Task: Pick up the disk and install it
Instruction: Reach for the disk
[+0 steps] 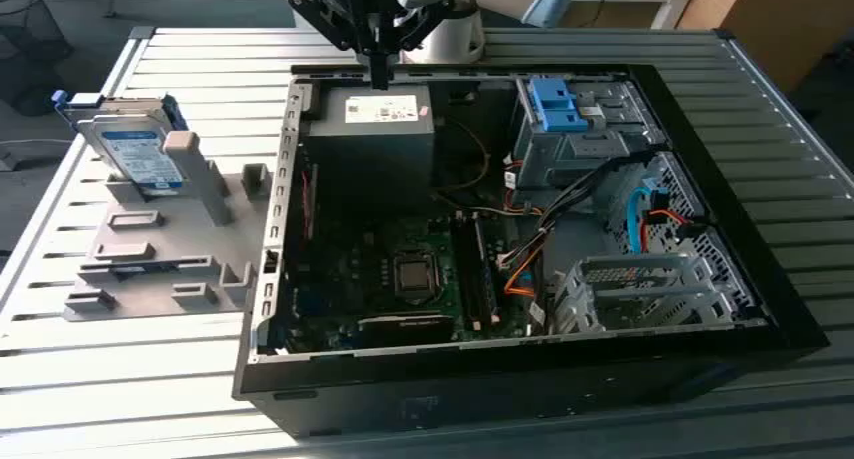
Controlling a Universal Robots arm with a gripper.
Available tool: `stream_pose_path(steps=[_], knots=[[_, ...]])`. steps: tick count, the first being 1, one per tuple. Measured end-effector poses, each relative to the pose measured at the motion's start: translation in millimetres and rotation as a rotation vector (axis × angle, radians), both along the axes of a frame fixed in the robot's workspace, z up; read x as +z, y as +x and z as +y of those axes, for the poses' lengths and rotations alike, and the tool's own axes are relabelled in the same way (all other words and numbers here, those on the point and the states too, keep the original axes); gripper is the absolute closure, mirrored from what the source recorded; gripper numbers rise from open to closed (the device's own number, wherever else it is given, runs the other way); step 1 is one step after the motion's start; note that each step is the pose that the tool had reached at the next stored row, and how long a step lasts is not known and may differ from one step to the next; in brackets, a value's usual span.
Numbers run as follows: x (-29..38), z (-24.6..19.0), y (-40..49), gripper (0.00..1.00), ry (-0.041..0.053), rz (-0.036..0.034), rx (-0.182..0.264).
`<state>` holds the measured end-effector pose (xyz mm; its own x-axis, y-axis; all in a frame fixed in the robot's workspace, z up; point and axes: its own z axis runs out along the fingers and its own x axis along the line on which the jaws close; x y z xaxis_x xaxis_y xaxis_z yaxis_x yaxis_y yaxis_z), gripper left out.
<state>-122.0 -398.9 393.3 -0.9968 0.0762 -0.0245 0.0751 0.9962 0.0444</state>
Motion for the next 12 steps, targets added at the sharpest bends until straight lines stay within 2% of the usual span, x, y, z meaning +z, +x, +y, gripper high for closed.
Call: stream_pose_path(steps=[12], knots=[[0.0, 0.0, -1.2, 0.89, 0.0000, 0.0000, 0.000]])
